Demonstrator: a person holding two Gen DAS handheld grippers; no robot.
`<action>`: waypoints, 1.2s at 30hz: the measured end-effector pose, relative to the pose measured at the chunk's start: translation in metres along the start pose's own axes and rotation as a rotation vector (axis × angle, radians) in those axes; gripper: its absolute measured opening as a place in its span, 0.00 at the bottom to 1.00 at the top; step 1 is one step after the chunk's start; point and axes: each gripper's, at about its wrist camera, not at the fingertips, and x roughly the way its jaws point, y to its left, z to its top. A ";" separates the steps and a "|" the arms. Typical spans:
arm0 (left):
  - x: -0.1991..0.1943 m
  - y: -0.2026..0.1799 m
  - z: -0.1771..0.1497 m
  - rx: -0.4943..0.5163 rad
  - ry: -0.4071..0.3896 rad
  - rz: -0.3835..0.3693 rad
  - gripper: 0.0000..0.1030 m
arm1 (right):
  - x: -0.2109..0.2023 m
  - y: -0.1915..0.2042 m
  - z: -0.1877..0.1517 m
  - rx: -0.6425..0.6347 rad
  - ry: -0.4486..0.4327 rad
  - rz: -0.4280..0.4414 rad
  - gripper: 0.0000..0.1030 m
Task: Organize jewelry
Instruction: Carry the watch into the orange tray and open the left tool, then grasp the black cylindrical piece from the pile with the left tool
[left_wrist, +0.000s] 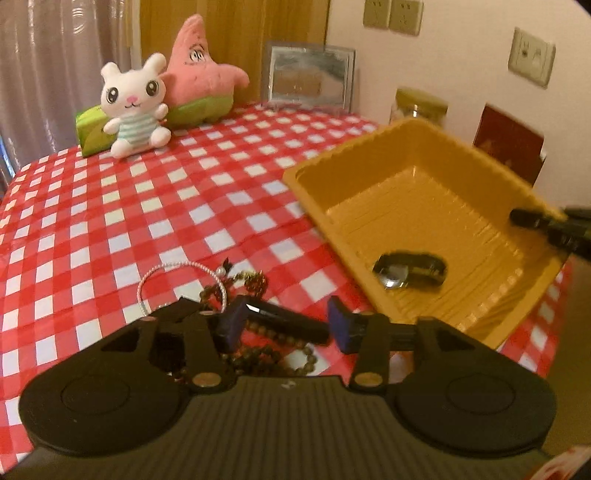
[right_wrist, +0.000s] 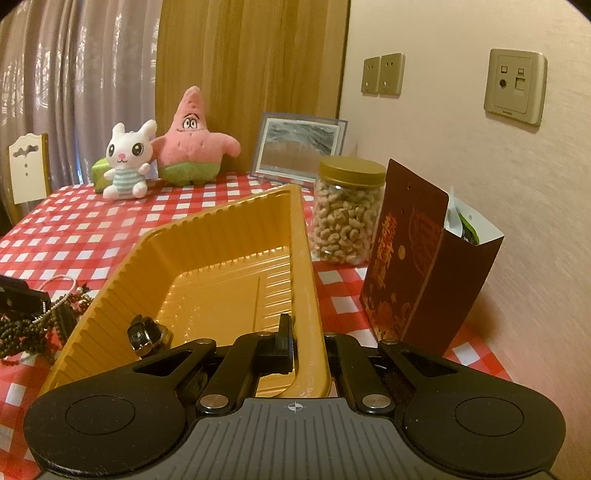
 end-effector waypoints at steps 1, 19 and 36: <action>0.003 -0.001 -0.003 0.011 0.005 0.003 0.51 | 0.000 0.000 0.000 0.000 -0.001 0.000 0.03; 0.059 -0.003 0.002 -0.035 0.109 0.019 0.49 | -0.002 -0.005 -0.003 0.021 0.010 -0.015 0.04; 0.073 -0.006 0.004 0.022 0.125 0.012 0.26 | 0.002 -0.006 -0.003 0.033 0.018 -0.019 0.04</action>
